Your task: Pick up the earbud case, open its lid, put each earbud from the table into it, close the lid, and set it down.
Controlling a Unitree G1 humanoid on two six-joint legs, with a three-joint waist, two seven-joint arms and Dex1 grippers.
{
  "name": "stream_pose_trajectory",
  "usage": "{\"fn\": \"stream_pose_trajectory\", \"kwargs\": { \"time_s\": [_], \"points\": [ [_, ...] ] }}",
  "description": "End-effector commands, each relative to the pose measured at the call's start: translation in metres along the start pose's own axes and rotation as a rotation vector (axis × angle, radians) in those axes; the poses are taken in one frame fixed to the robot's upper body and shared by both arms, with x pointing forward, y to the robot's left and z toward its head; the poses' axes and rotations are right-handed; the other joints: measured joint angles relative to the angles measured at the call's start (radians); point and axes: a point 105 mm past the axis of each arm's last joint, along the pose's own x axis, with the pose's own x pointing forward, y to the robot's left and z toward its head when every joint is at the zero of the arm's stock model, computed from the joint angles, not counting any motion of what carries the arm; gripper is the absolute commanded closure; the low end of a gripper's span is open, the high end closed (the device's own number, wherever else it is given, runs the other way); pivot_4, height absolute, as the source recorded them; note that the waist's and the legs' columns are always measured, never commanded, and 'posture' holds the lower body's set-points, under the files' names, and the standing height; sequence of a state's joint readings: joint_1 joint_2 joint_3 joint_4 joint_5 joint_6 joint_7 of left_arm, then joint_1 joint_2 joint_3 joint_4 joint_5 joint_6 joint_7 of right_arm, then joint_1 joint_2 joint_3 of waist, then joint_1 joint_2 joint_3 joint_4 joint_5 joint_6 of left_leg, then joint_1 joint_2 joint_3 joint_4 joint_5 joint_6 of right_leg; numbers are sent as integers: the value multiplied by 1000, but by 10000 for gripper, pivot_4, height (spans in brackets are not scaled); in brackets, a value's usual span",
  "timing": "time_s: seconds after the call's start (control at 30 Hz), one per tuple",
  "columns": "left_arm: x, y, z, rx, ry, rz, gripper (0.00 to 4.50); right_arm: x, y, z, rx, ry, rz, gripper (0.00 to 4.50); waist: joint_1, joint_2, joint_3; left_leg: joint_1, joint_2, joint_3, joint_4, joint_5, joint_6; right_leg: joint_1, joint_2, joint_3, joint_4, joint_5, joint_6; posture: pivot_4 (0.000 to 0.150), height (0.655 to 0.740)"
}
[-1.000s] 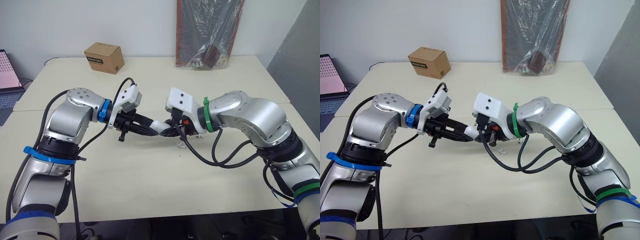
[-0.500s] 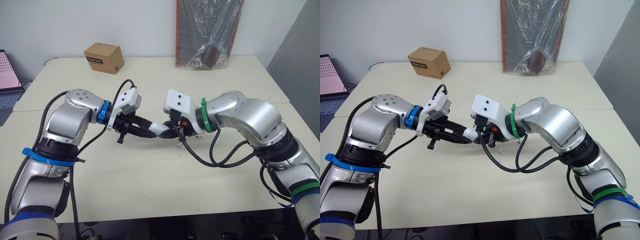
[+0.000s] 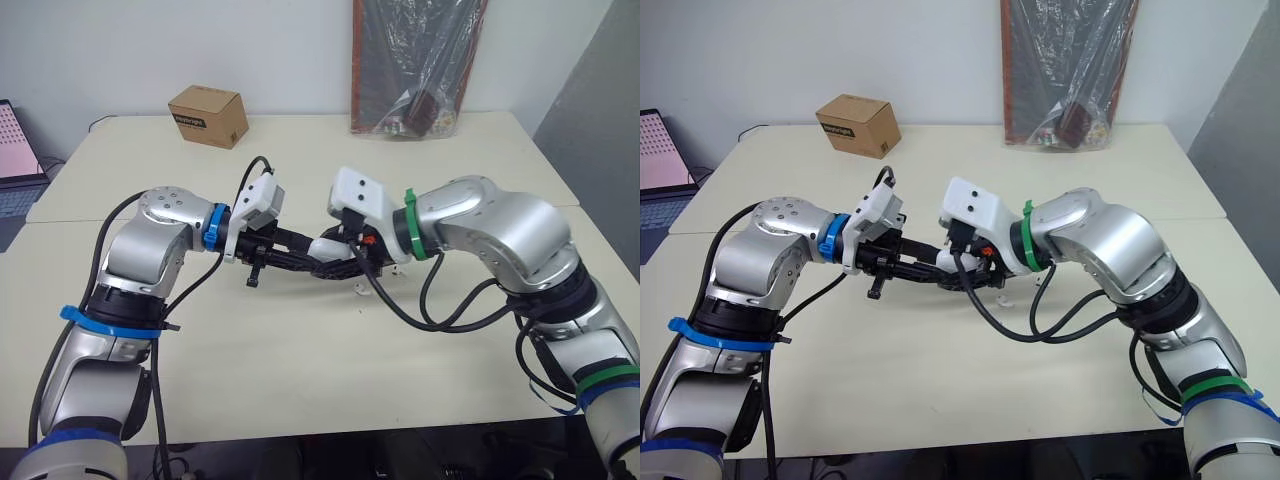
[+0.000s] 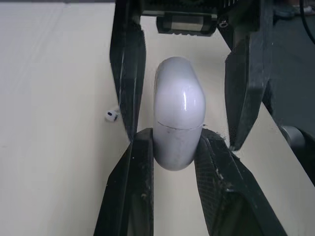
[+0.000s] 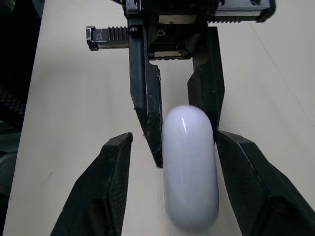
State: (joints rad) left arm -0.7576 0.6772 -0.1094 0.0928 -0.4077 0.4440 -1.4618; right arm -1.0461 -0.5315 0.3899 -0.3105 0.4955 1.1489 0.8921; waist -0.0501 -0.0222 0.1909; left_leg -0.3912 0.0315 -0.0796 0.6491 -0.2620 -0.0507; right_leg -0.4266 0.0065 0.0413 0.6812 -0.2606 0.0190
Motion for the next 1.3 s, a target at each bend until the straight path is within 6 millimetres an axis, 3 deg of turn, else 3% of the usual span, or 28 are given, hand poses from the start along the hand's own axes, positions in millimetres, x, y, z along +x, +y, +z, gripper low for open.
{"fn": "stream_pose_trajectory", "kwargs": {
  "time_s": [0.03, 0.37, 0.83, 1.3],
  "points": [
    [-10, 6, 1, -7, -67, 85, 36904, -12, 6, 11, -28, -67, -6, 16898, 0, 0, 0, 0, 0, 0, 0, 0, 0, 0, 0, 0, 0, 0, 0, 1500, 7400],
    [-17, -4, -16, -101, -226, 107, 36904, -30, -7, 12, -12, -214, -207, 16898, 0, 0, 0, 1, 0, 0, 0, 0, 0, 1, 0, 0, 0, 0, 0, 1500, 7400],
    [-17, -10, -13, -114, -289, 110, 36904, -14, -7, 1, 72, -250, -219, 16898, 0, 0, 0, 2, 0, 0, 1, 0, 0, 2, 0, 0, 1, 0, 0, 1500, 7400],
    [-14, -14, -15, -125, -283, 82, 36904, -13, -20, 4, 94, -254, -271, 16898, 0, 0, 0, 2, 0, 0, 1, 0, 0, 2, 0, 0, 1, 0, 0, 1500, 7400]
  ]
}}
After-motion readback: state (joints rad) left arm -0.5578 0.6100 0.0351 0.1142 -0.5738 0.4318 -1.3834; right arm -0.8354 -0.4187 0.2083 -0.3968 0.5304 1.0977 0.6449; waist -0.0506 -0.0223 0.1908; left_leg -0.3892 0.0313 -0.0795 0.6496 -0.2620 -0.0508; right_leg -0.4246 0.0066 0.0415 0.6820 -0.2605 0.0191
